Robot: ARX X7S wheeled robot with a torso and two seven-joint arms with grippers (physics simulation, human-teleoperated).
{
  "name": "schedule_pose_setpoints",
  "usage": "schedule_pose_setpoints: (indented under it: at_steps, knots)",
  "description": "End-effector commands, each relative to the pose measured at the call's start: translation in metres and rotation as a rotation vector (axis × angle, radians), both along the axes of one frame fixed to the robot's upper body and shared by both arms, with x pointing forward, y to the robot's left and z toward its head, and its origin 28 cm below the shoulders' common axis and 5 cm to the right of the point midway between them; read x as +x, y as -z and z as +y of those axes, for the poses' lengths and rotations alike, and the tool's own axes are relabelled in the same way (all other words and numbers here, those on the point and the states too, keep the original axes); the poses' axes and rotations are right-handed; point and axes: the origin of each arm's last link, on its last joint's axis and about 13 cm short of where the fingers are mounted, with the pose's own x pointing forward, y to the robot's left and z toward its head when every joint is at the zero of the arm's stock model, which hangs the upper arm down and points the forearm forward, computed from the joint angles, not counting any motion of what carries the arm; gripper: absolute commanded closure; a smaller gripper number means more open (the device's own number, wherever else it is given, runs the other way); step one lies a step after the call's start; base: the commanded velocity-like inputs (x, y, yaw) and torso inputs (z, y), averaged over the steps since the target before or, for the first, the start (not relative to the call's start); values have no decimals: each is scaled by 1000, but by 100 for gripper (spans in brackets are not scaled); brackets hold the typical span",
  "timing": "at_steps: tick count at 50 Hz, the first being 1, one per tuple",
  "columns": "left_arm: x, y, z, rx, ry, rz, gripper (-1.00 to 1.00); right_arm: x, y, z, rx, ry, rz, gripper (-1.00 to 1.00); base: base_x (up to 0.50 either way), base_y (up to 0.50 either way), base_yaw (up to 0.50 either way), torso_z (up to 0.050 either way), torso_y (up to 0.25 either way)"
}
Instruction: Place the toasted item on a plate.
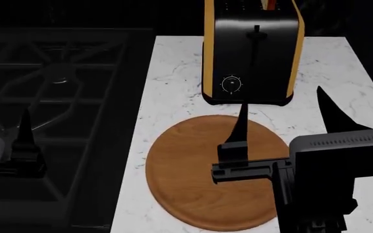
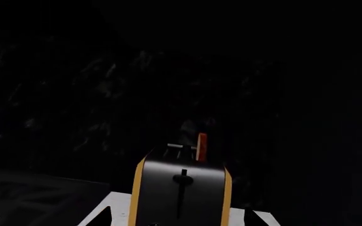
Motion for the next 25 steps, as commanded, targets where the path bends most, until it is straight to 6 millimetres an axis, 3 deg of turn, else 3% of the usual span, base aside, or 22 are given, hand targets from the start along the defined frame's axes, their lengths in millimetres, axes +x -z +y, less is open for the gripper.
schedule_pose_setpoints:
  at_steps: [1, 25]
  knots:
    - [1, -1, -1, 2, 4, -2, -100, 0, -2, 0, 8, 3, -5, -100, 184, 0, 0, 0, 0]
    - [0, 0, 0, 5, 3, 2, -100, 0, 0, 0, 5, -3, -4, -100, 171, 0, 0, 0, 0]
